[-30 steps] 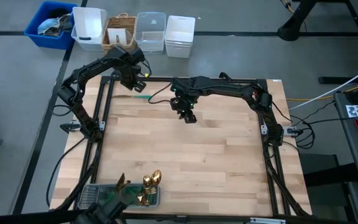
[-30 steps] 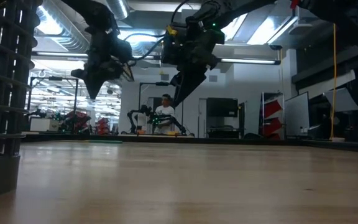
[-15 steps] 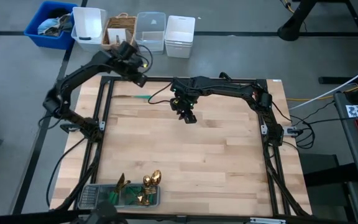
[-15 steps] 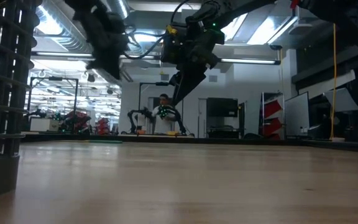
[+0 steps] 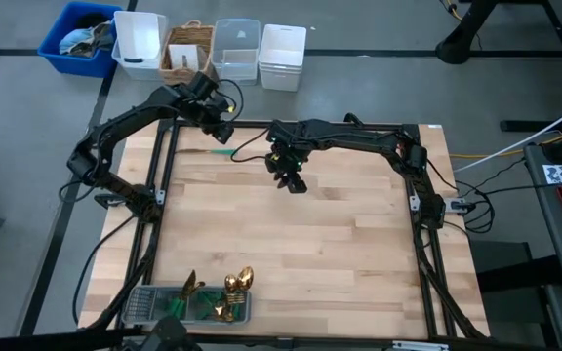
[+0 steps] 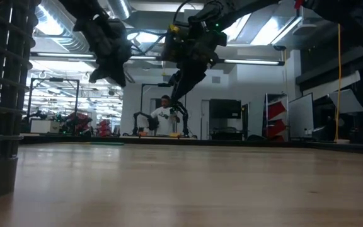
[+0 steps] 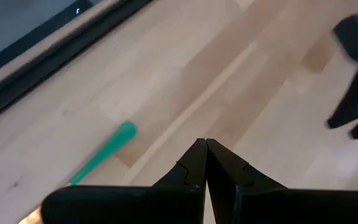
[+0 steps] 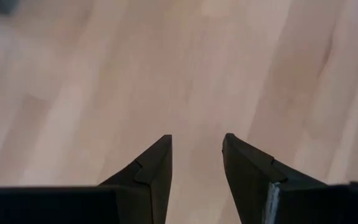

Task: Sort silverware
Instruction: Move the cutlery rack to the center of the table

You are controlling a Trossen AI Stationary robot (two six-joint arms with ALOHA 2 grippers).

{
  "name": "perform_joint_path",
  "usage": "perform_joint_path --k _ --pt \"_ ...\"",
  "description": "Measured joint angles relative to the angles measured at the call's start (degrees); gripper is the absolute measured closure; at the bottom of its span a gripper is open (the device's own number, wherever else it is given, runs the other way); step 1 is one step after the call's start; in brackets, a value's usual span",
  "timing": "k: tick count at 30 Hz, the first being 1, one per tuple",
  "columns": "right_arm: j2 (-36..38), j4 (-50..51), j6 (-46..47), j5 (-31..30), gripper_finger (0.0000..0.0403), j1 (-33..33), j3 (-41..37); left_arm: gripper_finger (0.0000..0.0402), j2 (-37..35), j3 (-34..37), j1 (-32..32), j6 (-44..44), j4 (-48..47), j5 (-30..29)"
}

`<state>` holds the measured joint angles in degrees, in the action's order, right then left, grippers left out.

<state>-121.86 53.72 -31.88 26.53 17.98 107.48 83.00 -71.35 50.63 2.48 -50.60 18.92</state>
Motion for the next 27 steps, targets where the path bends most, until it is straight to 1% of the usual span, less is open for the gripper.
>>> perform_joint_path --k 3,6,9,12,15,19,24,27 --pt "0.0 -2.1 0.4 4.4 0.0260 0.0 0.0 0.0400 0.2 0.0 -0.8 -1.4 -1.6 -2.4" --pt "0.0 -1.8 1.1 9.8 0.0260 -0.4 0.0 0.0400 0.2 0.0 -0.7 -0.6 -3.1 -4.3" --pt "0.3 0.8 -2.7 13.4 0.0260 -1.1 0.0 0.0400 -0.1 0.0 -0.4 -0.2 -4.1 -4.5" --pt "1.3 2.9 -5.4 16.0 0.0260 -2.0 0.0 0.0400 -1.7 0.0 -0.1 -1.6 -4.7 -4.5" --pt "1.9 5.3 -6.6 15.6 0.0260 -3.1 0.0 0.0400 -4.7 -0.4 0.4 -2.6 -5.8 -4.2" --pt "2.2 8.2 -7.2 12.5 0.0260 -3.9 0.0 0.0400 -11.0 -0.9 -0.4 -2.5 -11.6 -3.9" --pt "2.2 10.9 -7.4 11.4 0.0260 -3.7 0.0 0.0400 -18.6 -0.8 -7.3 -0.9 -22.6 -2.7" --pt "2.2 10.9 -7.4 11.4 0.0260 -3.7 0.0 0.0400 -23.2 0.2 -12.4 0.6 -23.0 -2.7"
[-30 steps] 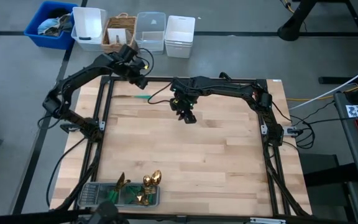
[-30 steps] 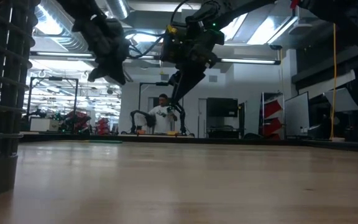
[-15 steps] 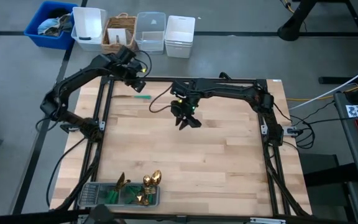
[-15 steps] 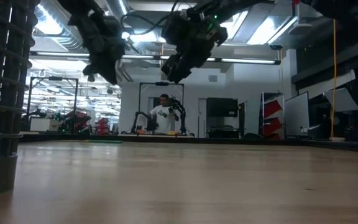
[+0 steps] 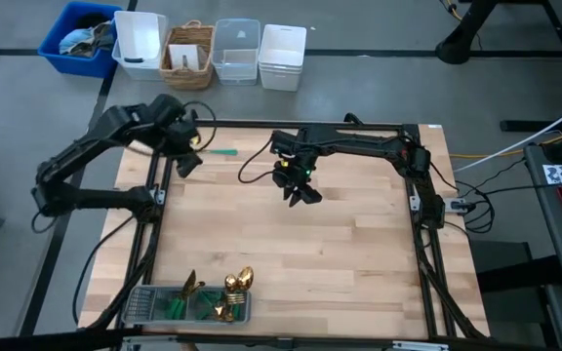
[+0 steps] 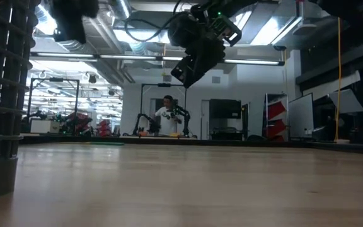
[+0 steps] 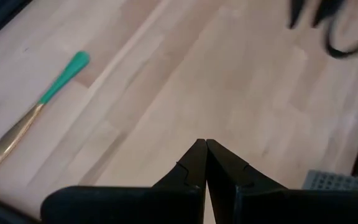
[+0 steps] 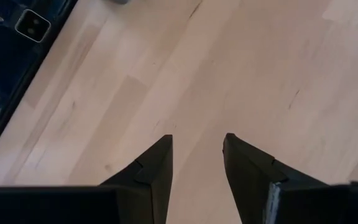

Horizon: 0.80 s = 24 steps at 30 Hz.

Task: Sort silverware
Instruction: Move the cutlery rack to the center of the table

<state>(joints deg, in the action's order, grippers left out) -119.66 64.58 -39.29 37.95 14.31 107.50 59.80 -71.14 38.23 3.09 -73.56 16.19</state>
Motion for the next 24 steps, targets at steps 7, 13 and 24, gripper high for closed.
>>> perform_joint_path --k 7,13,24 --pt "0.0 -0.2 1.9 5.8 0.0260 -2.1 0.0 0.0400 -7.1 2.7 -7.5 1.4 2.2 -3.7" --pt "0.0 -4.3 6.2 11.1 0.0260 -7.0 0.0 0.0400 -9.3 5.5 -8.5 1.0 4.2 -8.1" --pt "0.4 -19.6 23.1 -8.8 0.0260 -19.8 7.8 0.0400 -9.1 10.9 -8.4 -2.7 7.4 -11.2"
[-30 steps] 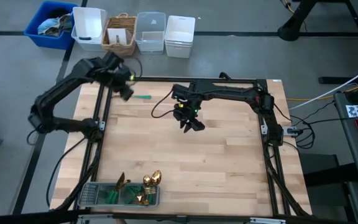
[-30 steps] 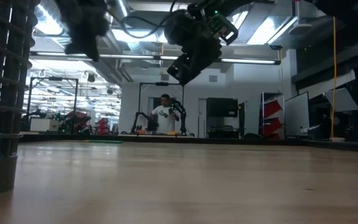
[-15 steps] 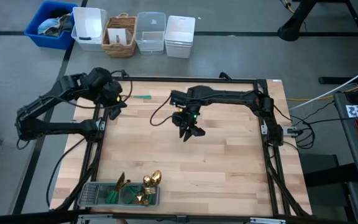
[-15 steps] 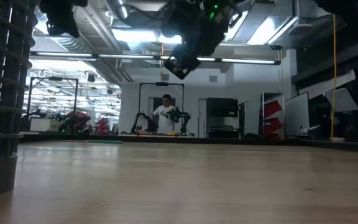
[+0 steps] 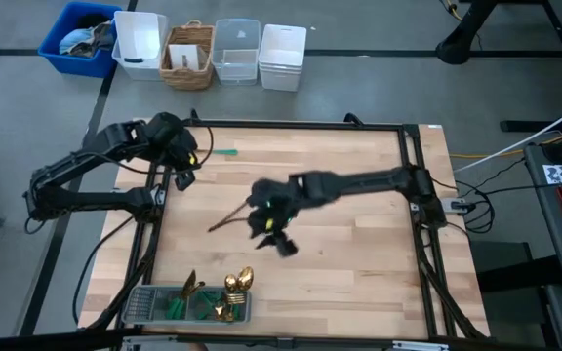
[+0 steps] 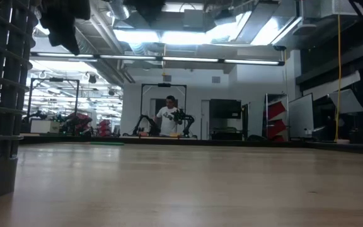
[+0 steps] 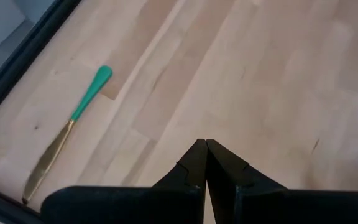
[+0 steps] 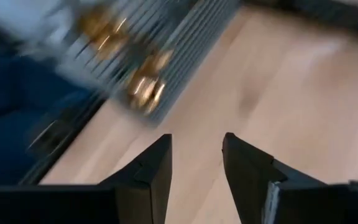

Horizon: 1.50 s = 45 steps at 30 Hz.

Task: Sort silverware
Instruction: Move the cutlery rack to the center of the table

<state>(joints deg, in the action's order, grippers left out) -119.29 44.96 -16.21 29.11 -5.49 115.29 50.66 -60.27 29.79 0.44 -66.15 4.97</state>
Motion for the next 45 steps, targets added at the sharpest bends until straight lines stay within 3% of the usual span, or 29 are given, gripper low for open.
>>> perform_joint_path --k 4,7,16,23,30,45 --pt "0.0 -11.6 4.1 -14.5 0.0260 -6.0 0.2 0.0400 0.0 0.8 0.0 -0.7 1.7 -0.7" --pt "-0.5 -17.1 5.6 -20.2 0.0260 -9.7 0.2 0.0400 0.0 0.8 0.0 -1.1 2.2 -0.9" --pt "-4.3 -30.6 11.8 -23.0 0.0260 -17.6 0.2 0.0400 -0.1 0.8 0.0 -0.8 2.2 -1.0" --pt "-6.9 -35.1 18.9 -24.9 0.0260 -21.1 0.1 0.0400 -0.1 0.8 0.0 0.8 2.1 -1.0" --pt "-8.8 -40.2 23.9 -32.0 0.0260 -24.1 0.2 0.0400 -0.1 0.8 0.0 0.8 2.3 -1.1" --pt "-15.6 -48.2 26.9 -40.3 0.0260 -24.5 0.1 0.0400 0.0 0.8 0.0 1.1 2.6 -1.2"
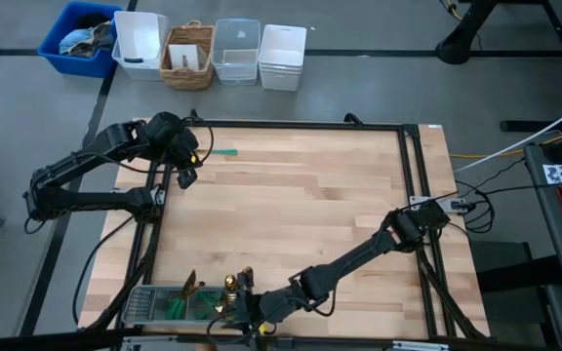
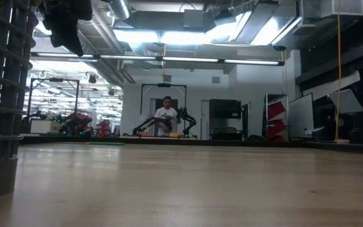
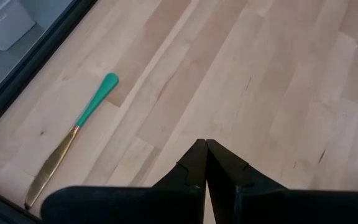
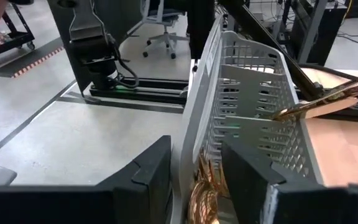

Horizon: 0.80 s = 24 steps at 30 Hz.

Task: Sort silverware
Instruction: Move the cutlery rack to the center of the table

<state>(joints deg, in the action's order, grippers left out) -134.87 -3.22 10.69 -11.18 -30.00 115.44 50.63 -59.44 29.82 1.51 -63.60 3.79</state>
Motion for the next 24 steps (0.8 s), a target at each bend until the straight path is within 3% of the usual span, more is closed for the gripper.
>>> perform_joint_path --k 7,17,24 --pt "0.0 0.2 0.2 1.3 0.0274 0.5 0.0 0.0400 0.0 0.0 0.0 0.0 0.0 0.0" --pt "-0.5 0.5 -2.0 1.1 0.0384 0.7 0.2 0.0400 0.0 0.0 0.0 0.0 0.0 0.0" --pt "3.1 11.1 -3.4 -3.0 0.0374 0.8 0.1 0.0400 0.0 0.0 0.0 -0.4 -0.3 0.0"
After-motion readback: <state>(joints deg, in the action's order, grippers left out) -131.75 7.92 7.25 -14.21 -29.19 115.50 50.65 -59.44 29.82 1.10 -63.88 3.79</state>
